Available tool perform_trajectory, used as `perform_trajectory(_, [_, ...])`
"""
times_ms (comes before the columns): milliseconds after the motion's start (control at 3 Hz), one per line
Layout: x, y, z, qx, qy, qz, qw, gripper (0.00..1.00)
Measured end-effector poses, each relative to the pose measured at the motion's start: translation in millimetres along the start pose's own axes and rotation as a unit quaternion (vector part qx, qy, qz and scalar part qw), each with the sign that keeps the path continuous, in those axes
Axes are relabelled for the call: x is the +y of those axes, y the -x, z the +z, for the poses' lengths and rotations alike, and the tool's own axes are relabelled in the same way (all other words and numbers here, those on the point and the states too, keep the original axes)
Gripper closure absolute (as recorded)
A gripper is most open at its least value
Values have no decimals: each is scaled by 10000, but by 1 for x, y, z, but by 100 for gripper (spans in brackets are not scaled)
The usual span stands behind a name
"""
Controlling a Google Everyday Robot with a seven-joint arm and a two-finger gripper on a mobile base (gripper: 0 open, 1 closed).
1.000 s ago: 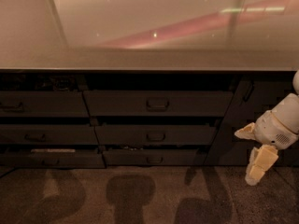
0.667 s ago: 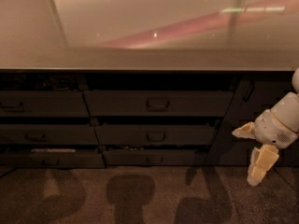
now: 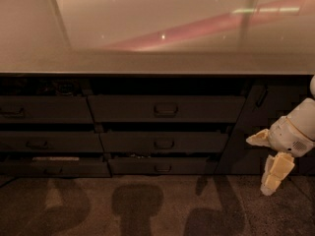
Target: Open top drawer
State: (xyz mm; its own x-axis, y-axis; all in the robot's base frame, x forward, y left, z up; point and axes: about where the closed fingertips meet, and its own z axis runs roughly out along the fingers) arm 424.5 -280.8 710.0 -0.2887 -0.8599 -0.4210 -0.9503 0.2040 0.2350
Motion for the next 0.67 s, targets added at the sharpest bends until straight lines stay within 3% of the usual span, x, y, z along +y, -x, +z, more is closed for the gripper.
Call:
perform_trajectory(333, [-4,4,0,664,175,-316,9971,0])
perform_trajectory(667, [-9,4,4,828,183,-392,9956,0])
